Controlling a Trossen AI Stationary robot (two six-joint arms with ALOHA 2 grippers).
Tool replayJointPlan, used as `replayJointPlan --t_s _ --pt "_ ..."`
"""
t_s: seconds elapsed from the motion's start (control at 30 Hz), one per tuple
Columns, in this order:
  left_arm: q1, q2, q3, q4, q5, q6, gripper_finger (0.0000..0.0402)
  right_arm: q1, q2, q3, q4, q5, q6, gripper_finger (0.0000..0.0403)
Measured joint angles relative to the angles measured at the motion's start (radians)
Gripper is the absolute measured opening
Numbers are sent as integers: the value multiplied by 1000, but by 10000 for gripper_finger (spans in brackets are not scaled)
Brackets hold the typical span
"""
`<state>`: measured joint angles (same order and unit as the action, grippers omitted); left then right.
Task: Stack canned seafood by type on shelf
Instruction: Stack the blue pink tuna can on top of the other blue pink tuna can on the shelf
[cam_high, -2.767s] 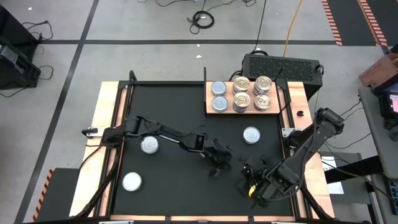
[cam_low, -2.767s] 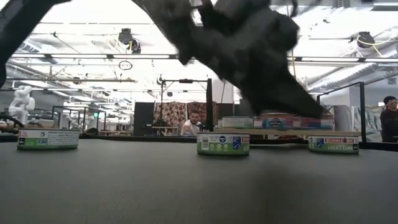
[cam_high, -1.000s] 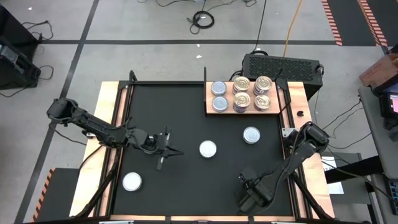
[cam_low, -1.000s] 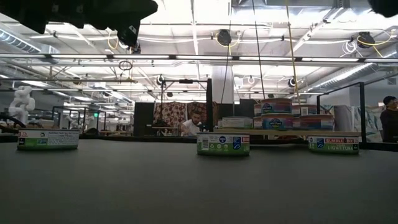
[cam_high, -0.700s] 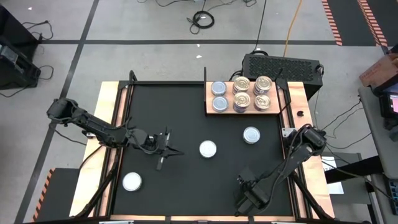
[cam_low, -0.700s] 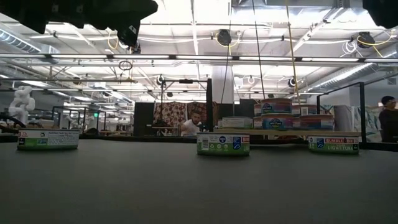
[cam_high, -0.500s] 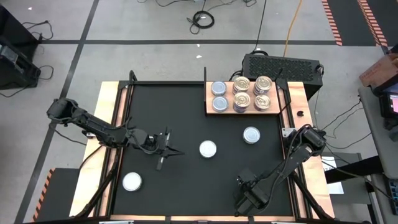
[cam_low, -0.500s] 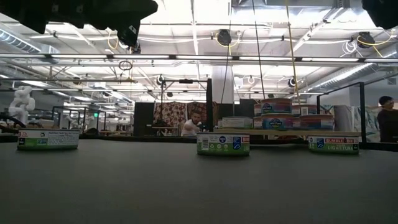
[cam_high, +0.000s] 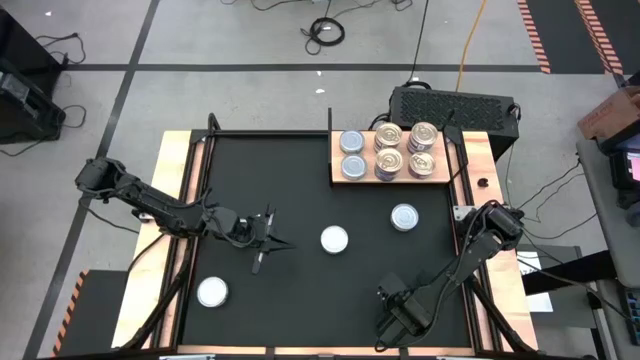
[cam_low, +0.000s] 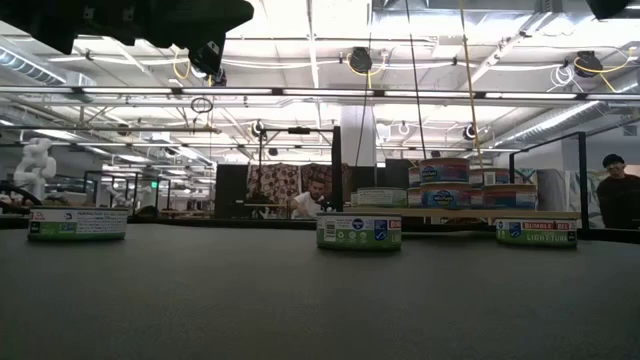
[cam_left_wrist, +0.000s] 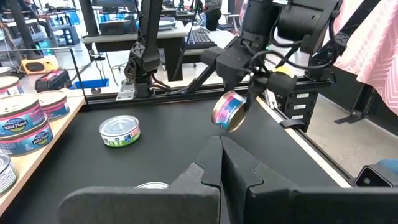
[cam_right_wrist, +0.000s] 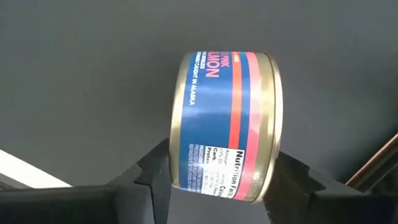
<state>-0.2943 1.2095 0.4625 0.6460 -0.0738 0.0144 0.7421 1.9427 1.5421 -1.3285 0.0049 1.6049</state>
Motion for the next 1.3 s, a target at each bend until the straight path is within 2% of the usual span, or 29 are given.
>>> replayJointPlan --t_s 0.17,0.3,0.43,0.57,0.97,1.2,1.3 --pt "0 0 0 0 0 1 1 -10 0 88 -114 94 -57 194" --pt "0 0 0 -1 0 1 1 -31 0 162 -246 230 -79 198" --pt "0 0 0 -1 0 1 1 -80 -15 167 -236 356 -167 188" --pt "-1 0 1 -5 0 2 1 -160 -17 167 -242 398 -280 186" --pt "0 0 1 -33 2 20 1 -426 -24 166 -243 700 -590 189" --pt "0 0 1 -38 2 25 1 -521 -101 165 -243 804 -673 189" --pt "0 0 1 -48 2 25 1 -545 -161 165 -244 814 -686 189"
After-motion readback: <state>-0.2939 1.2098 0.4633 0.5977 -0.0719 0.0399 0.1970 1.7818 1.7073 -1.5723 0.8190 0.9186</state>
